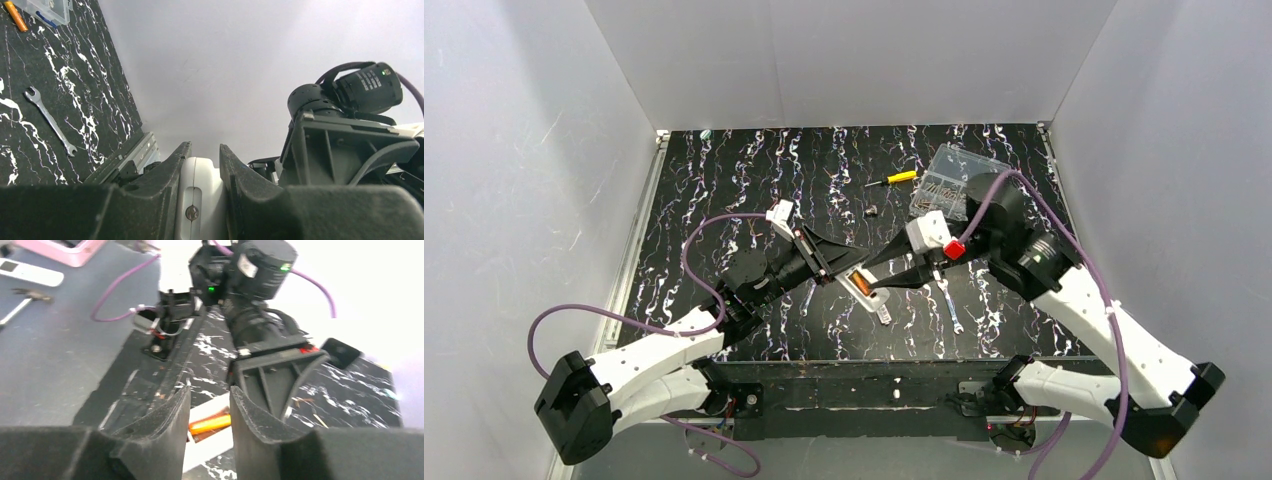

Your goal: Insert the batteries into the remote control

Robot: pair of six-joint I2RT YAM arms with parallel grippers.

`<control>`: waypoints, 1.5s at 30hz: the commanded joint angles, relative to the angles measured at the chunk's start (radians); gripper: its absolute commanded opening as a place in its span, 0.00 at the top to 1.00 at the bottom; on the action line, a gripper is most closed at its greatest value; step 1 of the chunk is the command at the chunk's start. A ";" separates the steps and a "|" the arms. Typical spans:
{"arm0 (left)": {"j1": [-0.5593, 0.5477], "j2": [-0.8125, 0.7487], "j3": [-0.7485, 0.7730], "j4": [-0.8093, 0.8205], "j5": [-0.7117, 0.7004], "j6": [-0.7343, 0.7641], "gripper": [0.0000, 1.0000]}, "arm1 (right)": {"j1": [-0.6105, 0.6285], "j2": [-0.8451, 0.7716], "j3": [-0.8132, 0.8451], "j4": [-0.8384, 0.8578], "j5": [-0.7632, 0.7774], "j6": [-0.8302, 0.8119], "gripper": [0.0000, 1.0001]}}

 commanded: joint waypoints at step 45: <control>-0.003 -0.044 0.342 -1.065 -0.020 0.664 1.00 | -0.002 -0.158 -0.201 -0.043 1.030 1.062 0.53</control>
